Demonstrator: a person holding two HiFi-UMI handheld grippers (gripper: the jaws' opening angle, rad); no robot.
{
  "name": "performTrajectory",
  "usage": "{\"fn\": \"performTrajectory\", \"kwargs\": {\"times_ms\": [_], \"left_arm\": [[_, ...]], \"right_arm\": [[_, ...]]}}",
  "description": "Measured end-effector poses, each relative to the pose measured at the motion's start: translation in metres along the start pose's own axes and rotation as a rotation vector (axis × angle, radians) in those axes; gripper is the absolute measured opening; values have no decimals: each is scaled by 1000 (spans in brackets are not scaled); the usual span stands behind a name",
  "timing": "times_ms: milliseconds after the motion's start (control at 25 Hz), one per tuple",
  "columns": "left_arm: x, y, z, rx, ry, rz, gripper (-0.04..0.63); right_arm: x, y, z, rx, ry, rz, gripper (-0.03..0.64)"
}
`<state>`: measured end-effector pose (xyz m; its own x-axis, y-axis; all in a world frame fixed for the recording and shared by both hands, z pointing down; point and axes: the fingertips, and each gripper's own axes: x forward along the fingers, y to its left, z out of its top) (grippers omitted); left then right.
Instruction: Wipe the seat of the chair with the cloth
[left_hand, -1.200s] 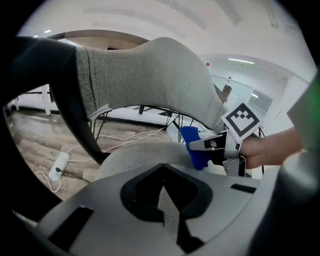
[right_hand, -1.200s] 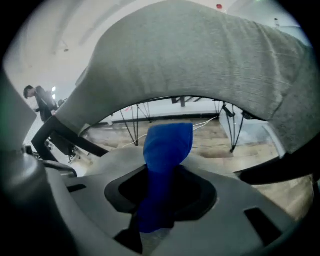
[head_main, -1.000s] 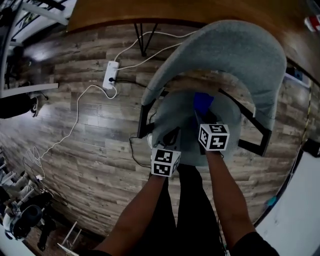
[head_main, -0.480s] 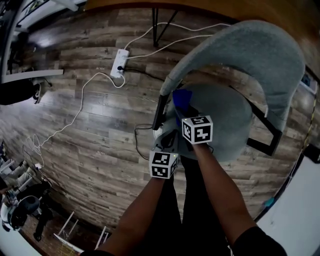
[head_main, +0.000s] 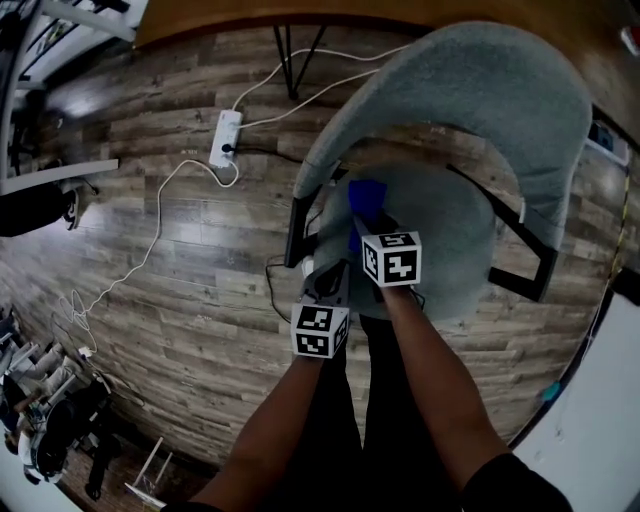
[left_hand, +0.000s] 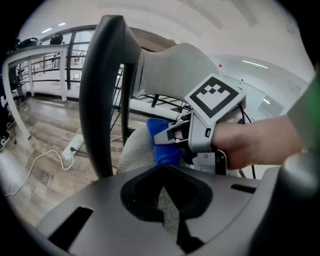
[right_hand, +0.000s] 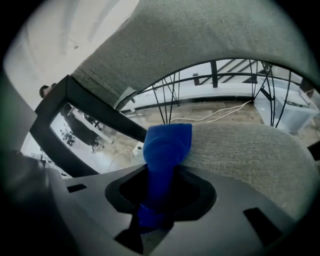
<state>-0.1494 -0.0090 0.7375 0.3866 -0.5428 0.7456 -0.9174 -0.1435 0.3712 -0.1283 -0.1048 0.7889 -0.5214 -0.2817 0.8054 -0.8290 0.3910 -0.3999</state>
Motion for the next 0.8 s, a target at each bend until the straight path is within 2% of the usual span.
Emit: {"fn": "performTrajectory", "kwargs": {"times_ms": [200,560,800], "left_arm": [[13,-9,13,40,3,-14,-2],[43,-40,50,114,-16,-75,-2],[59,-59,60,151,-11,-96,-2]], "right_arm": [[-15,-27,-6,41,-16,-27,135],[-55,-85,-25,120,-33,-117,135],[-79,-125,-37,179,-39,-185,135]]}}
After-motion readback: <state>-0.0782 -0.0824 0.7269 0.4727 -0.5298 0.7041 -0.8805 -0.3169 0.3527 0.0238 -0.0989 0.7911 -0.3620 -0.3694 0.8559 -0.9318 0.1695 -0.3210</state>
